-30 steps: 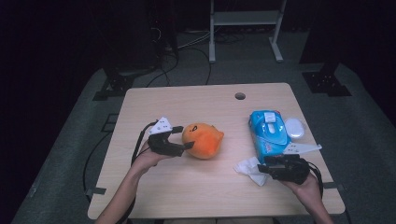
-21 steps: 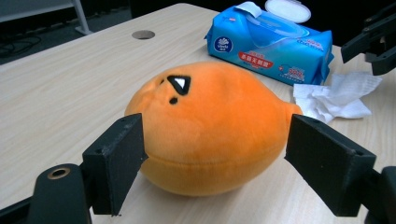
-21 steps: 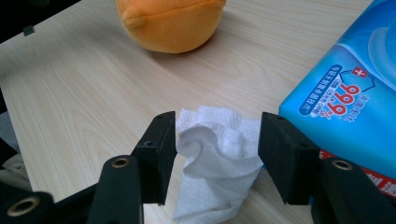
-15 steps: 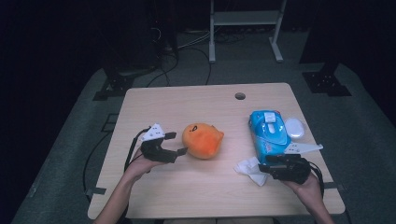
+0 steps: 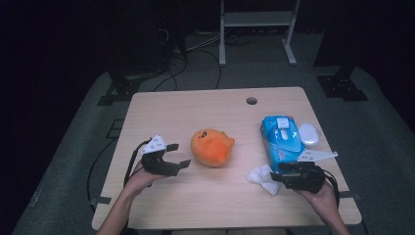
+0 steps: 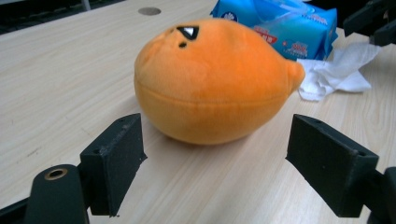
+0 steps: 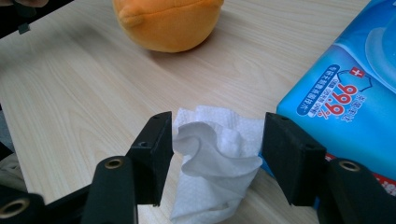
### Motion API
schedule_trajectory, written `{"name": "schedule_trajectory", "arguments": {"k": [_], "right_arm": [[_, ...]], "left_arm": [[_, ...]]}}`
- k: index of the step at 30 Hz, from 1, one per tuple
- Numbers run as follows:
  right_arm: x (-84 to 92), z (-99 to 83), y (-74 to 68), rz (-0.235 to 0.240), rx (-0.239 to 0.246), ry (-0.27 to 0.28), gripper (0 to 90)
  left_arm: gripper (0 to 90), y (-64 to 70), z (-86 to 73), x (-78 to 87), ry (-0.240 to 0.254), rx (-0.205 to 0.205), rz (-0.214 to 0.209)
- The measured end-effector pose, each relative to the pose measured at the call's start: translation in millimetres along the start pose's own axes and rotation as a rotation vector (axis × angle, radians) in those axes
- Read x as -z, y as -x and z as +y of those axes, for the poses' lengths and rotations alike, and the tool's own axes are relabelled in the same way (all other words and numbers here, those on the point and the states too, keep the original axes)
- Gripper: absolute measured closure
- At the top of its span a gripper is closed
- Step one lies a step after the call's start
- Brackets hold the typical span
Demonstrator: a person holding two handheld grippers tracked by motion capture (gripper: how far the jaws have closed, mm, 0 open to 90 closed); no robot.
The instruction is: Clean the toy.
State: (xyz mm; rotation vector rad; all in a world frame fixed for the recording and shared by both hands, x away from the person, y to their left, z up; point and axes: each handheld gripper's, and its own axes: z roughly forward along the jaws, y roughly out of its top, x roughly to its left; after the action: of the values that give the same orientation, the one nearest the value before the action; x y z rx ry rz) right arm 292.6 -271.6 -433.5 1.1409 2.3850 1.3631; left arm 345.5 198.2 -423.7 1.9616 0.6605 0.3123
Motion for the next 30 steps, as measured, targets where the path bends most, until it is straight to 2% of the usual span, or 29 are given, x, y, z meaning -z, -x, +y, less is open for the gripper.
{"name": "schedule_trajectory", "arguments": {"k": [7,30], "right_arm": [[-0.1,0.1,-0.1,-0.003,0.000,0.000,40.7],[-1.0,-0.1,-0.4,-0.007,-0.001,-0.004,39.5]], "left_arm": [[17.6,-0.5,-7.2,3.5,-0.019,0.003,-0.002],[17.2,-5.0,-37.3,22.9,-0.057,0.055,0.012]]}}
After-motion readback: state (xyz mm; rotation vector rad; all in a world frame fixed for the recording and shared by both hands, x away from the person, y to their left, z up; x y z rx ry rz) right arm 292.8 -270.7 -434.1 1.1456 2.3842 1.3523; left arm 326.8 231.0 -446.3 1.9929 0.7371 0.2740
